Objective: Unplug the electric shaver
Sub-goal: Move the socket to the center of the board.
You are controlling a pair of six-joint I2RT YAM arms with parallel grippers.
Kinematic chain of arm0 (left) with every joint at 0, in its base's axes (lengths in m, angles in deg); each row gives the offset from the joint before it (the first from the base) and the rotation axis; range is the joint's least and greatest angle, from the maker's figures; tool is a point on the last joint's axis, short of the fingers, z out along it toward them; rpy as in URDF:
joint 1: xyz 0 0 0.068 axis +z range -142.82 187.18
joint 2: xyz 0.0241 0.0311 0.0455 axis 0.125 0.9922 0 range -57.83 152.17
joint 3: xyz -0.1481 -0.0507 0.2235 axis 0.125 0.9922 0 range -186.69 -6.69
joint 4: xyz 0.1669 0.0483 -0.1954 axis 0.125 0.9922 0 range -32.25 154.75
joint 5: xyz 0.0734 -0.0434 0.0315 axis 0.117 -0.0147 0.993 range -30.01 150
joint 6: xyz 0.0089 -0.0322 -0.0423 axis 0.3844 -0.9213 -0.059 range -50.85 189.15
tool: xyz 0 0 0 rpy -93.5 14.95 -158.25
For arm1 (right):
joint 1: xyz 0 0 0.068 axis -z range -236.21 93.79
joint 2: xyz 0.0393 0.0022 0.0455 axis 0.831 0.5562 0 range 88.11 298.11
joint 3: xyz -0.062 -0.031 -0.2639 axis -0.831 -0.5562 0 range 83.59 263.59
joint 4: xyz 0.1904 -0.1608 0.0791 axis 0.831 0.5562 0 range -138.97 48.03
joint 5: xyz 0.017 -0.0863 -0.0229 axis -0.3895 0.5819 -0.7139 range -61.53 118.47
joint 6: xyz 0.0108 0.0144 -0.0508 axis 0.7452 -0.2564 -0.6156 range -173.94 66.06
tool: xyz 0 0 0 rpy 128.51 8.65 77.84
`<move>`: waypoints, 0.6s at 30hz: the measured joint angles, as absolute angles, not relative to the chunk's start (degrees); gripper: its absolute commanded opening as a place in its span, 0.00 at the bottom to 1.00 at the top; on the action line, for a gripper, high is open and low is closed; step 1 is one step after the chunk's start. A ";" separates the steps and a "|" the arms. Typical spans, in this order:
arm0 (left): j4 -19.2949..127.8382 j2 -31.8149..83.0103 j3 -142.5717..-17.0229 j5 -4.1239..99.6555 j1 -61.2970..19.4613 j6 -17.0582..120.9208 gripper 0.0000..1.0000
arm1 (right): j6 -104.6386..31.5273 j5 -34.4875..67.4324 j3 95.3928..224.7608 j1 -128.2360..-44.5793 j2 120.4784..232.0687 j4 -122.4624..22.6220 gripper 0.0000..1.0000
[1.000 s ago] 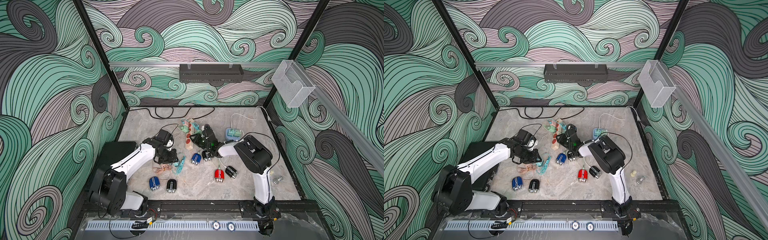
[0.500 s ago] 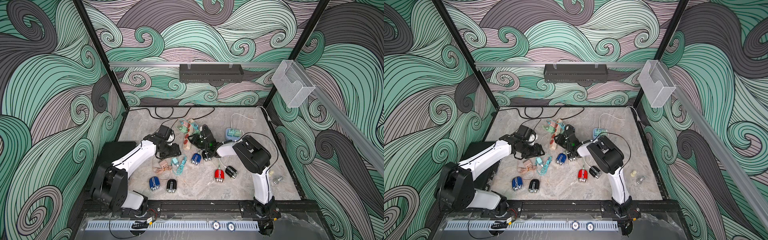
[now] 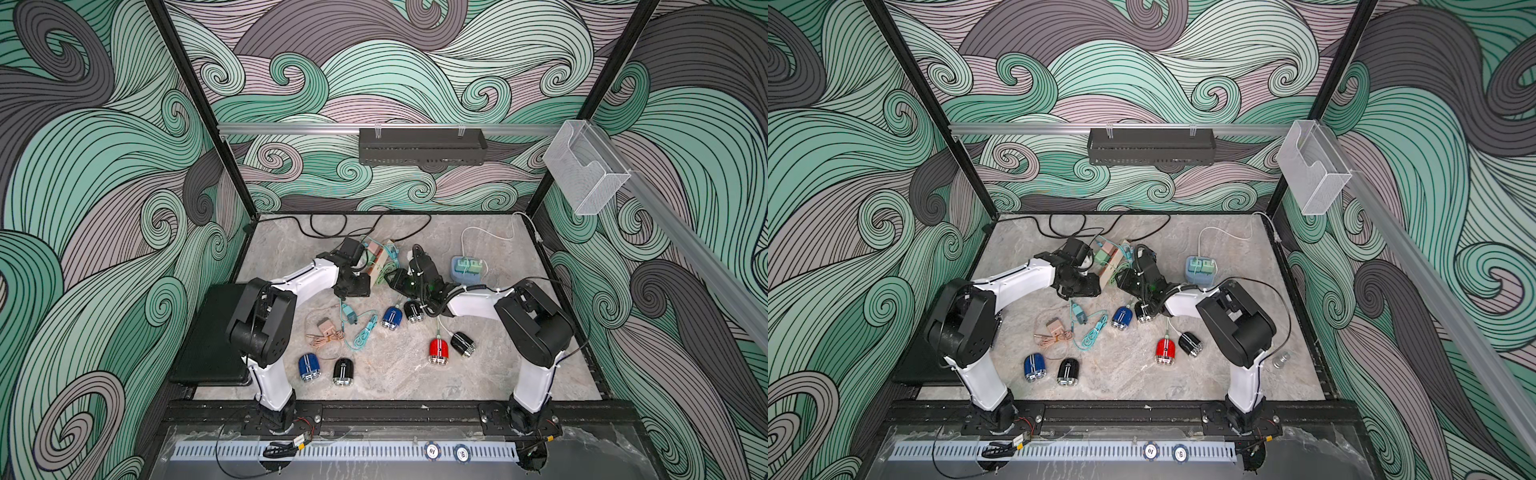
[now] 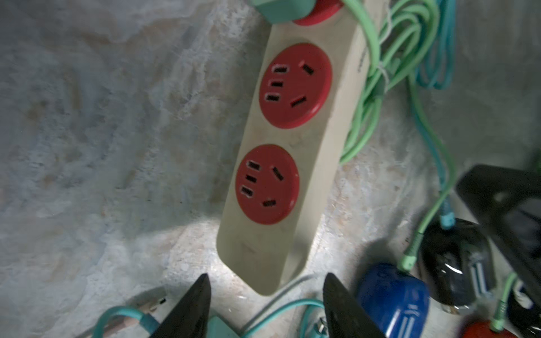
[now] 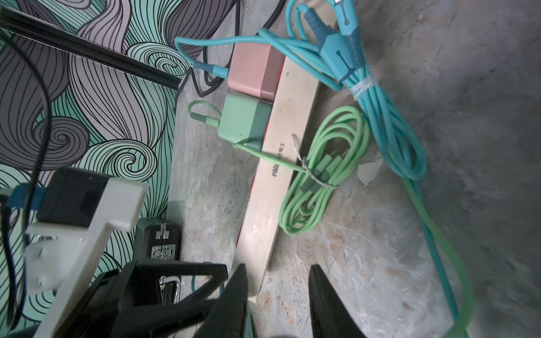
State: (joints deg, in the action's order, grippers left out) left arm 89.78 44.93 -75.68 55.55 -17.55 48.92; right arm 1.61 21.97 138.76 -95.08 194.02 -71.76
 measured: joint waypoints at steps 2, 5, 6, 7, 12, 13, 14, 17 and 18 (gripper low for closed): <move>90.18 45.78 -76.47 57.38 -17.66 49.64 0.49 | 0.56 22.10 137.96 -95.08 192.47 -70.18 0.32; 90.29 46.85 -77.67 60.22 -17.72 50.76 0.46 | -1.08 22.10 137.23 -95.08 190.43 -68.13 0.31; 90.27 47.36 -77.96 60.92 -17.72 51.02 0.45 | -1.54 22.12 137.02 -95.08 189.84 -67.60 0.30; 90.35 47.68 -78.31 61.38 -17.72 51.35 0.43 | -1.98 22.12 136.71 -95.08 189.25 -67.36 0.30; 90.42 49.76 -80.14 65.89 -18.07 52.46 0.36 | -3.46 22.45 135.51 -95.08 187.31 -65.59 0.28; 90.42 50.57 -80.56 66.98 -18.12 52.49 0.35 | -3.83 22.47 135.38 -95.08 187.09 -65.18 0.28; 90.48 51.46 -80.93 67.87 -18.12 52.49 0.34 | -4.14 22.47 135.29 -95.08 186.85 -64.72 0.28; 91.14 54.70 -82.46 70.06 -18.10 52.68 0.30 | -5.08 22.45 134.76 -95.08 185.82 -63.47 0.27; 91.40 55.68 -83.09 70.65 -18.23 52.73 0.29 | -5.54 22.45 134.44 -95.08 185.23 -62.95 0.27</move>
